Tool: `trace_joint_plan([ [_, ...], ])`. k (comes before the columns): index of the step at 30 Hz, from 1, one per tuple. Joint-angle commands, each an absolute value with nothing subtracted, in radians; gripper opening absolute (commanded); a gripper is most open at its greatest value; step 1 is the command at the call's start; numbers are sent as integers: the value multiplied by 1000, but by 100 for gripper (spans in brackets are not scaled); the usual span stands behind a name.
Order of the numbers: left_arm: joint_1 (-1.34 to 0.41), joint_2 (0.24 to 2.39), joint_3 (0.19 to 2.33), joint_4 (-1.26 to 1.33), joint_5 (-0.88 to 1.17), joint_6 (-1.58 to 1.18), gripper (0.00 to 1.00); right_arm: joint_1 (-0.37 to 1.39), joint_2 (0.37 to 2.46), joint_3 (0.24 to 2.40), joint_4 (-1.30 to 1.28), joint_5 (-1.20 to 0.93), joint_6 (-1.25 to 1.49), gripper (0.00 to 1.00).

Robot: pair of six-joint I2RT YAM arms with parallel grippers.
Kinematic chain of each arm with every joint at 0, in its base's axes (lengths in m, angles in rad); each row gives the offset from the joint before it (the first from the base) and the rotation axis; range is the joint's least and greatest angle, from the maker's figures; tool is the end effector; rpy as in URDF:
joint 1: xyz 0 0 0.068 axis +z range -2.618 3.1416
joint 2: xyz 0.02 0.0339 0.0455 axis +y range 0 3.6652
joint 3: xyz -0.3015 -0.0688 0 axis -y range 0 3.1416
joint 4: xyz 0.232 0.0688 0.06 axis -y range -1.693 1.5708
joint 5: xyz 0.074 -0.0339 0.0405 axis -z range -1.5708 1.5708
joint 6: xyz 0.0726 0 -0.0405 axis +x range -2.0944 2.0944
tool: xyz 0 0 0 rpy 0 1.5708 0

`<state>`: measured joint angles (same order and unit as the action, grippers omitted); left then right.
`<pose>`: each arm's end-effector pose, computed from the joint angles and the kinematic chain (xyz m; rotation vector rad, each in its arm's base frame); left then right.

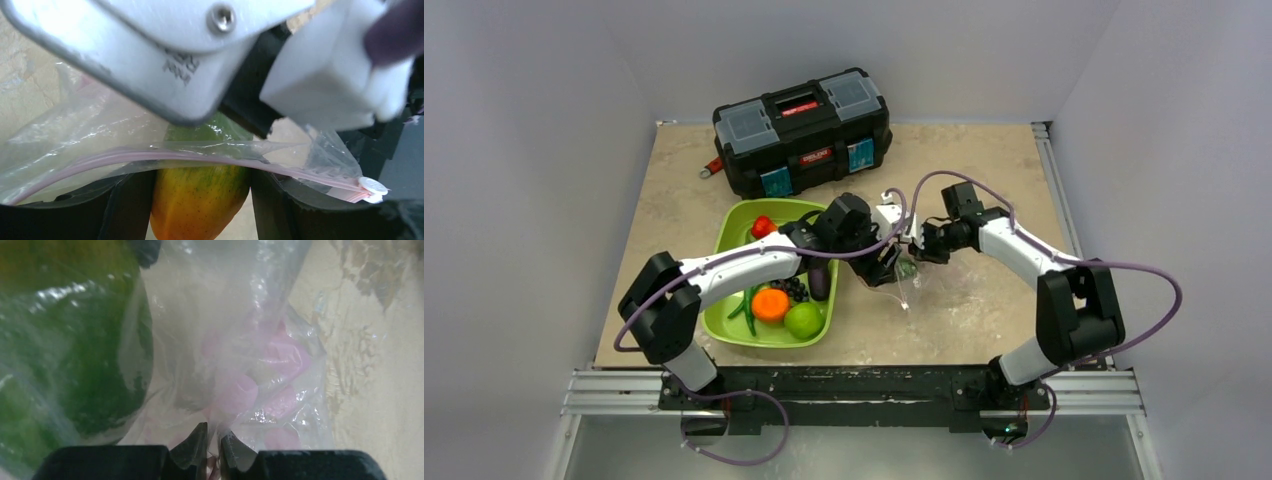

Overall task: Open the zip-top bag and remove the fake food
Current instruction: Pick up the fake fruit from the zipper food storage bag.

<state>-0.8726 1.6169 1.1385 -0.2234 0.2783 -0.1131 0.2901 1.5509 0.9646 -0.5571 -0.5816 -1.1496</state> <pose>0.2273 -0.3018 0.2683 1.0239 2.1489 -0.8147 0.2725 0.1230 0.2140 -1.7585 1.7609 0.4511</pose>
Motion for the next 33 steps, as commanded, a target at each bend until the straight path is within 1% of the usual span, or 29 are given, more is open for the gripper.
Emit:
trace_joint_plan([
  [1, -858, 1649, 1225, -264, 345, -197, 0, 352, 1455, 946, -442, -532, -1155, 9],
  [5, -836, 1621, 1192, -242, 379, -229, 0, 353, 1425, 899, -306, -354, -1098, 2],
  [7, -827, 1582, 1154, -230, 381, -237, 0, 350, 1418, 879, -256, -289, -1092, 1],
  [12, -808, 1502, 1075, -206, 384, -257, 0, 341, 1430, 872, -221, -216, -1084, 0],
  [17, -798, 1435, 1004, -186, 389, -268, 0, 317, 1443, 879, -218, -209, -1069, 0],
  [23, -789, 1353, 947, -209, 366, -254, 0, 303, 1445, 884, -234, -254, -1060, 0],
  [28, -778, 1254, 916, -280, 281, -199, 0, 286, 1452, 891, -252, -284, -1058, 0],
  [33, -771, 1129, 853, -334, 154, -172, 0, 267, 1456, 896, -265, -320, -1053, 1],
])
